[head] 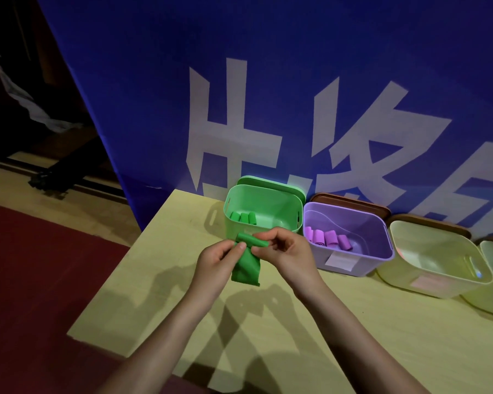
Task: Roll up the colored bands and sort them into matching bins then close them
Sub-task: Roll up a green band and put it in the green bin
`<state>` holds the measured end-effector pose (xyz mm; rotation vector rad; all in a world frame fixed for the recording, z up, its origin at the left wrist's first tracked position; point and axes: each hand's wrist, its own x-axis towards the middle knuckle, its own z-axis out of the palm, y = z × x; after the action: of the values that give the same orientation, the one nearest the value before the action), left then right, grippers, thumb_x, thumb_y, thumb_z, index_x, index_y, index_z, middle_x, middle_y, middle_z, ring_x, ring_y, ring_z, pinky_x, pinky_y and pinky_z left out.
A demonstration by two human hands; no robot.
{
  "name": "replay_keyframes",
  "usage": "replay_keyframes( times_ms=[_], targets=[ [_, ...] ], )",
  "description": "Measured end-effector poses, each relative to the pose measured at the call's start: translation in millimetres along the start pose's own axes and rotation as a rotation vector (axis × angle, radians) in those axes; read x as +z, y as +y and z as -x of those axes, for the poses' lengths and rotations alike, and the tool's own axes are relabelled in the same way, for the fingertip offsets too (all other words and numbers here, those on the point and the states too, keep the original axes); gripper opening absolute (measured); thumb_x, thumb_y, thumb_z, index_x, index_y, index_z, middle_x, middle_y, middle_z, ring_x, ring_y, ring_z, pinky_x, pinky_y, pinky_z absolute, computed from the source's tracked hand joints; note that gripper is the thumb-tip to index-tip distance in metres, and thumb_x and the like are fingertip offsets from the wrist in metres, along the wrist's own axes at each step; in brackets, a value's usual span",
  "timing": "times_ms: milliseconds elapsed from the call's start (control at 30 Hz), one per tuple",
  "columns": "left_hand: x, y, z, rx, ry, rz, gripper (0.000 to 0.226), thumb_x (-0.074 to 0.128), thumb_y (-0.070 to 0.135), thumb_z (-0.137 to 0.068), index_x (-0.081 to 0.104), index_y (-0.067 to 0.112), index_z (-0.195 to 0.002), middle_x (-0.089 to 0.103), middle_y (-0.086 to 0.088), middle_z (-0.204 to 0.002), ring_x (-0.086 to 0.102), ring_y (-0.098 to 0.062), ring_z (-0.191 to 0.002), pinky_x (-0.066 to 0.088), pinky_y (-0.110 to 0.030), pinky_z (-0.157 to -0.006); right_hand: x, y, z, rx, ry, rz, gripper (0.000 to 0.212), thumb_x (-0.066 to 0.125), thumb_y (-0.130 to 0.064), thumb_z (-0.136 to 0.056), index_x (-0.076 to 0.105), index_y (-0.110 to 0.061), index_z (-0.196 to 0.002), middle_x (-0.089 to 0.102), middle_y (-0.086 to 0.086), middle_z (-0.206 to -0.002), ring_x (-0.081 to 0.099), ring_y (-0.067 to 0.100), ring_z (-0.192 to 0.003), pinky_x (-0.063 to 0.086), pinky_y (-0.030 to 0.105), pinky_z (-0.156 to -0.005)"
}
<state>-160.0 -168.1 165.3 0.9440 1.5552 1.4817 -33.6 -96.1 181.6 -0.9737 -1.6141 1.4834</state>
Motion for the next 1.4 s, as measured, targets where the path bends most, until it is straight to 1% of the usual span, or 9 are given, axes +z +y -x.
replay_keyframes(
  times_ms=[167, 267, 400, 567, 767, 933, 1100, 1200, 1400],
  targets=[
    [-9, -4, 3, -0.149, 0.001, 0.162, 0.026, 0.057, 0.019, -0.094, 0.064, -0.006, -0.089, 0.055, -0.013, -0.081, 0.050, -0.021, -0.080, 0.041, -0.034, -0.073, 8, 6, 1, -0.120, -0.026, 0.090, 0.030, 0.075, 0.004, -0.076, 0.071, -0.024, -0.086, 0.068, 0.011, -0.087, 0.052, -0.001, -0.067, 0.044, 0.017, -0.069],
    [-15, -6, 5, -0.142, -0.021, 0.161, 0.029, 0.058, 0.027, -0.093, 0.065, -0.001, -0.093, 0.059, -0.013, -0.086, 0.052, -0.020, -0.082, 0.038, -0.035, -0.075, 9, 8, 2, -0.132, -0.064, 0.074, 0.029, 0.072, 0.001, -0.080, 0.071, -0.025, -0.093, 0.068, 0.008, -0.089, 0.057, 0.006, -0.077, 0.047, 0.020, -0.075],
    [-14, -8, 6, -0.029, 0.000, 0.035, 0.029, 0.052, 0.024, -0.097, 0.056, -0.001, -0.082, 0.052, -0.005, -0.071, 0.047, -0.013, -0.068, 0.036, -0.029, -0.064, 14, 14, 5, -0.103, -0.039, 0.004, 0.030, 0.067, 0.003, -0.083, 0.070, -0.026, -0.091, 0.067, 0.020, -0.097, 0.057, 0.011, -0.081, 0.048, 0.031, -0.080],
    [-6, -12, 6, 0.064, 0.040, -0.146, 0.030, 0.046, 0.019, -0.099, 0.044, 0.014, -0.070, 0.042, 0.010, -0.054, 0.038, -0.006, -0.052, 0.030, -0.019, -0.049, 22, 22, 10, -0.166, 0.114, 0.063, 0.033, 0.067, 0.003, -0.083, 0.069, -0.029, -0.090, 0.071, 0.007, -0.095, 0.061, 0.006, -0.077, 0.051, 0.024, -0.077],
    [-2, -10, 7, 0.073, 0.021, -0.134, 0.030, 0.048, 0.018, -0.098, 0.052, 0.016, -0.069, 0.048, 0.011, -0.053, 0.041, -0.004, -0.052, 0.032, -0.019, -0.050, 22, 30, 18, -0.424, 0.249, 0.372, 0.018, 0.065, -0.004, -0.081, 0.071, -0.016, -0.094, 0.065, -0.003, -0.086, 0.058, 0.003, -0.077, 0.046, 0.013, -0.073],
    [-1, -4, 2, -0.060, 0.049, 0.071, 0.030, 0.051, 0.029, -0.097, 0.065, 0.006, -0.084, 0.057, -0.003, -0.070, 0.051, -0.010, -0.065, 0.038, -0.026, -0.061, 17, 31, 16, -0.638, 0.173, 0.501, 0.023, 0.062, 0.000, -0.084, 0.071, -0.010, -0.103, 0.065, 0.002, -0.093, 0.062, 0.016, -0.090, 0.050, 0.029, -0.080],
    [-2, -2, -4, -0.056, 0.016, 0.183, 0.021, 0.049, 0.020, -0.098, 0.068, 0.010, -0.098, 0.071, 0.001, -0.084, 0.061, -0.011, -0.079, 0.046, -0.024, -0.070, 13, 22, 16, -0.351, 0.028, 0.171, 0.032, 0.055, -0.013, -0.088, 0.068, -0.023, -0.115, 0.064, 0.000, -0.112, 0.060, 0.008, -0.107, 0.045, 0.020, -0.092],
    [0, 3, -6, 0.007, -0.035, 0.141, 0.019, 0.048, 0.015, -0.098, 0.066, 0.008, -0.097, 0.071, 0.002, -0.083, 0.062, -0.008, -0.075, 0.047, -0.019, -0.065, 15, 21, 11, -0.090, 0.002, -0.098, 0.046, 0.063, -0.010, -0.090, 0.051, -0.022, -0.133, 0.064, 0.009, -0.104, 0.063, 0.007, -0.091, 0.051, 0.020, -0.082],
    [0, -5, -14, 0.184, -0.022, -0.237, 0.018, 0.049, 0.017, -0.098, 0.055, 0.013, -0.081, 0.057, 0.006, -0.062, 0.049, -0.002, -0.056, 0.038, -0.022, -0.053, 12, 23, -4, -0.110, 0.051, 0.089, 0.008, 0.066, -0.020, -0.085, 0.069, -0.026, -0.089, 0.066, 0.010, -0.074, 0.051, 0.007, -0.058, 0.046, 0.030, -0.058]
  ],
)
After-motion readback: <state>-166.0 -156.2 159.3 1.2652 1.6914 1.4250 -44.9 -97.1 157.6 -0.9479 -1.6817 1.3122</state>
